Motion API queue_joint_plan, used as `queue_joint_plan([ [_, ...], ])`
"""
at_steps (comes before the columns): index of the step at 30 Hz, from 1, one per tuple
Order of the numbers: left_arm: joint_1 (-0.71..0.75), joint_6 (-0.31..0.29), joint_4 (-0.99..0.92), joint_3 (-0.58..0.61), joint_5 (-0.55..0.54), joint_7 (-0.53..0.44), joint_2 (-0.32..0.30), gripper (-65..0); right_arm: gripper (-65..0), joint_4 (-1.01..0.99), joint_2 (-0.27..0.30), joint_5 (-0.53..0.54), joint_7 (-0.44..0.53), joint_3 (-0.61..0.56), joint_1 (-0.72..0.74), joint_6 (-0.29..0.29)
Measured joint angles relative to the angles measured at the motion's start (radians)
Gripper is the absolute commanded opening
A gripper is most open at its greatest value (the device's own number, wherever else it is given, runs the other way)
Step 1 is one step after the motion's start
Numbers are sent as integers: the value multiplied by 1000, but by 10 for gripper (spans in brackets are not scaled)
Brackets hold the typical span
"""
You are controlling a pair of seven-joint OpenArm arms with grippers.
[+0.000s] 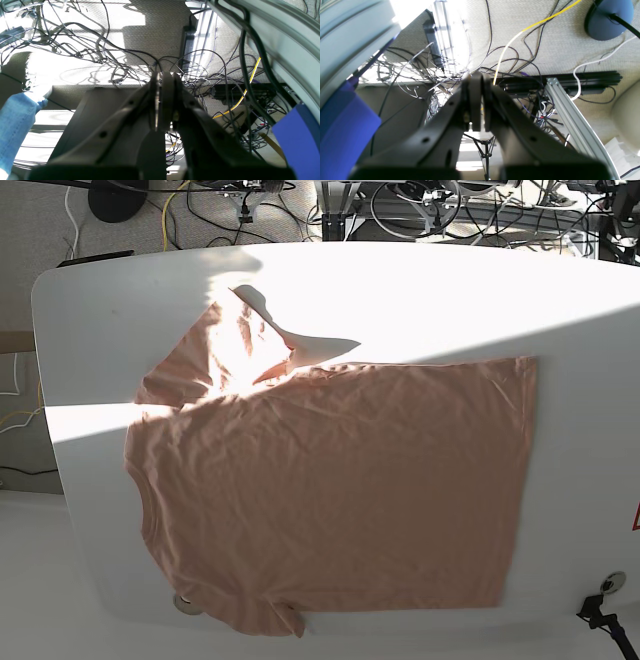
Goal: Fold the T-shirt properly
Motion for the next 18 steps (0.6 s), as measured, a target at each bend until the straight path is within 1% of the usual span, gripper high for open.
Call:
queue_joint_plan([
  [1, -2, 7, -2, 6, -3, 4, 2, -641, -642, -5, -5, 0, -13, 4, 0, -3],
  [2, 1, -1, 1, 6, 1, 5, 2, -641, -643, -4, -4, 0, 11, 3, 2, 16],
  [6, 3, 0, -3, 5, 2, 11, 3, -640, -645, -2, 4, 0, 6, 3, 5, 15],
  [18, 1, 0, -3, 5, 5, 11, 3, -639, -643, -4, 3, -4, 3, 3, 5, 14],
])
